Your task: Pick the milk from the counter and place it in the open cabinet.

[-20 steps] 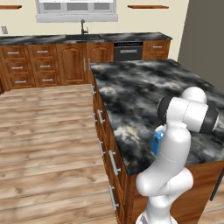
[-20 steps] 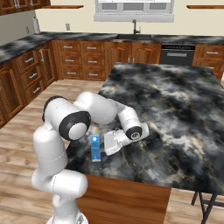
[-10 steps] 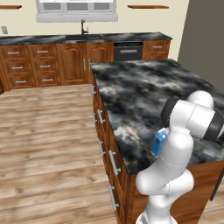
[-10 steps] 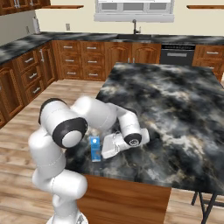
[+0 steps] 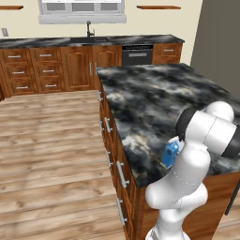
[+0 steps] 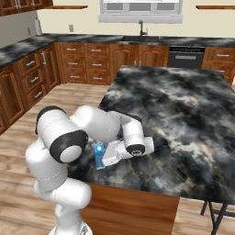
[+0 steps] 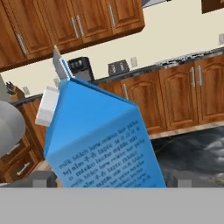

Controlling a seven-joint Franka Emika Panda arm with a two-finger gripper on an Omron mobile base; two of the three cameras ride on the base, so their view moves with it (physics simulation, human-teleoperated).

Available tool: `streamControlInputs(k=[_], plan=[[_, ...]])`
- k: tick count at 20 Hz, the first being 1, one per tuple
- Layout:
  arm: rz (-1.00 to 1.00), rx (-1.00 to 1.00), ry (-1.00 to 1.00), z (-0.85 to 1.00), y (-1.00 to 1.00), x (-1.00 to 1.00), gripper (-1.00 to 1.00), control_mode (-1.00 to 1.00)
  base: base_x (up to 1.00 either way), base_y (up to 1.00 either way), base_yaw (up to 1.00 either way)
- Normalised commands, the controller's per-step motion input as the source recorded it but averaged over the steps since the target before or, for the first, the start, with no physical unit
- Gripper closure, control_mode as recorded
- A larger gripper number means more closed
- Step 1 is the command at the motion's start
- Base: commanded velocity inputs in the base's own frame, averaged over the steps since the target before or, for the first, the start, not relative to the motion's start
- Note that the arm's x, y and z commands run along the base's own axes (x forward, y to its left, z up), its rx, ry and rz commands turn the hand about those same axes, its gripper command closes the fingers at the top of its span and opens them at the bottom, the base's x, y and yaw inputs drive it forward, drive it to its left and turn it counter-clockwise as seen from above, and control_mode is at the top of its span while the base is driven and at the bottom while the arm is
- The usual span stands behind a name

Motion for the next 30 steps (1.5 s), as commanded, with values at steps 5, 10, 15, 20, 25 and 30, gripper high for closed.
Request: streamControlInputs(k=[5, 10, 15, 20, 25, 30], plan=[[-0.02, 0.0, 0.0, 0.0, 0.14, 0.0, 1.0, -1.0, 0.0, 0.0, 0.0], [0.0, 0.0, 0.0, 0.0, 0.04, 0.0, 1.0, -1.0, 0.0, 0.0, 0.0], [-0.07, 0.0, 0.05, 0.09, -0.06, 0.0, 1.0, -1.0, 0.0, 0.0, 0.0], [-0.33, 0.0, 0.11, 0.81, 0.0, -0.22, 1.0, -1.0, 0.0, 0.0, 0.0], [-0.37, 0.0, 0.18, 1.0, 0.1, -0.4, 1.0, -1.0, 0.0, 0.0, 0.0], [-0.23, -0.25, 0.02, 1.0, 0.75, -0.49, 1.0, -1.0, 0.0, 0.0, 0.0]])
